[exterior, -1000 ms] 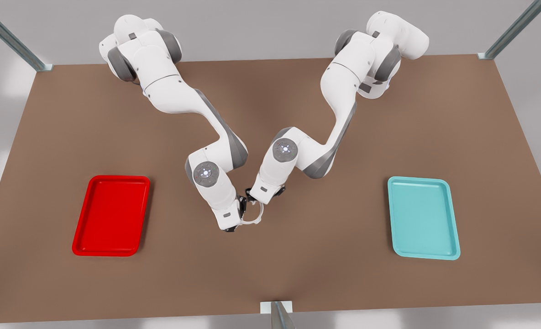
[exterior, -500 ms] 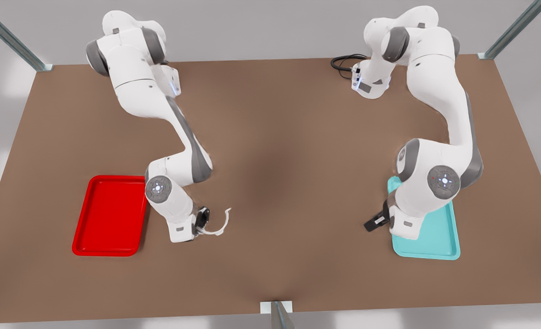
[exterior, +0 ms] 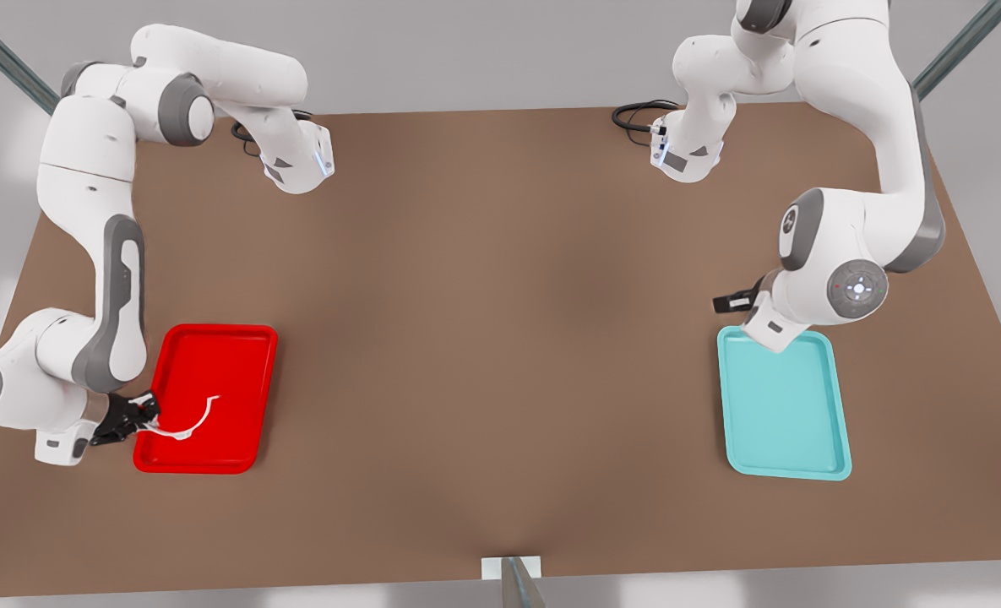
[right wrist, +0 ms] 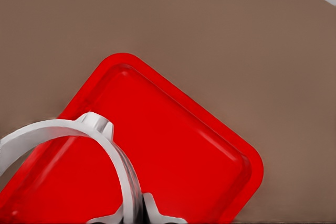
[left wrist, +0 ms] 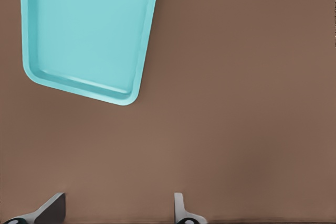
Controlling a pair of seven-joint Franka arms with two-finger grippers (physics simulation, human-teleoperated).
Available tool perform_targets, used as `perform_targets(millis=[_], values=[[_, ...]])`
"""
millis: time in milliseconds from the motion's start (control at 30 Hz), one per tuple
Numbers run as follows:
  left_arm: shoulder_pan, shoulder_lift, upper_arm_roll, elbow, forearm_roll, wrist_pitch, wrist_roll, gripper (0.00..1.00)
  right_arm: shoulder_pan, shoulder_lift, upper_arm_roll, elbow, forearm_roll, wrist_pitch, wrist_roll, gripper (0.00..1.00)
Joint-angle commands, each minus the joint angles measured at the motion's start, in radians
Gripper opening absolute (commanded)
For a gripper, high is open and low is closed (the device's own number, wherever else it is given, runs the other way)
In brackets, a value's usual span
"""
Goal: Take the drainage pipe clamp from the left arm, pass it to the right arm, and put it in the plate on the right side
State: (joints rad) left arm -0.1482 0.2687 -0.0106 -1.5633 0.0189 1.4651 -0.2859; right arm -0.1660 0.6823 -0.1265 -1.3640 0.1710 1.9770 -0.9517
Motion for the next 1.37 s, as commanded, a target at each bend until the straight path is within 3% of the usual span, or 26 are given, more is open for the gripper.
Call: perform_targets(millis=[0, 100, 567, 600, 633, 900, 967, 1067, 1167, 1333], values=[[0.001, 0.000, 0.000, 0.002, -0.004, -0.031, 0.278, 1.00, -0.038, 0.031, -0.001, 0.003, -0.004, 0.020, -0.466, 0.21], [-0.001, 0.001, 0.000, 0.000, -0.005, -0.037, 0.278, 1.00, -0.044, 0.059, -0.045, 0.000, -0.019, 0.031, -0.464, 0.21], [0.002, 0.004, 0.003, 0.002, -0.022, -0.029, 0.278, 1.00, 0.036, 0.077, -0.035, -0.063, -0.008, 0.045, -0.447, 0.21], [0.002, 0.006, 0.003, 0.002, -0.020, -0.023, 0.278, 1.00, 0.036, 0.077, -0.035, -0.069, -0.008, 0.040, -0.437, 0.27], [0.002, 0.004, 0.001, 0.003, -0.020, -0.025, 0.278, 1.00, 0.025, 0.079, -0.035, -0.075, -0.004, 0.039, -0.469, 1.00], [0.001, 0.003, 0.001, 0.003, -0.019, -0.028, 0.278, 1.00, 0.031, 0.065, -0.033, -0.070, -0.004, 0.028, -0.480, 1.00], [0.001, 0.003, 0.001, 0.003, -0.019, -0.029, 0.278, 1.00, 0.059, 0.046, -0.035, 0.052, -0.008, -0.185, -0.322, 1.00], [0.001, 0.003, 0.000, 0.003, -0.019, -0.031, 0.278, 1.00, 0.218, -0.168, -0.044, 0.074, -0.191, -0.467, 0.617, 1.00], [0.001, 0.003, 0.001, 0.005, -0.024, -0.031, 0.278, 1.00, 0.246, -0.420, -0.035, -0.041, -0.173, -0.517, 0.845, 1.00], [0.001, 0.004, 0.000, 0.028, -0.020, -0.071, 0.278, 1.00, 0.253, -0.576, -0.036, -0.162, -0.173, -0.553, 0.896, 1.00]])
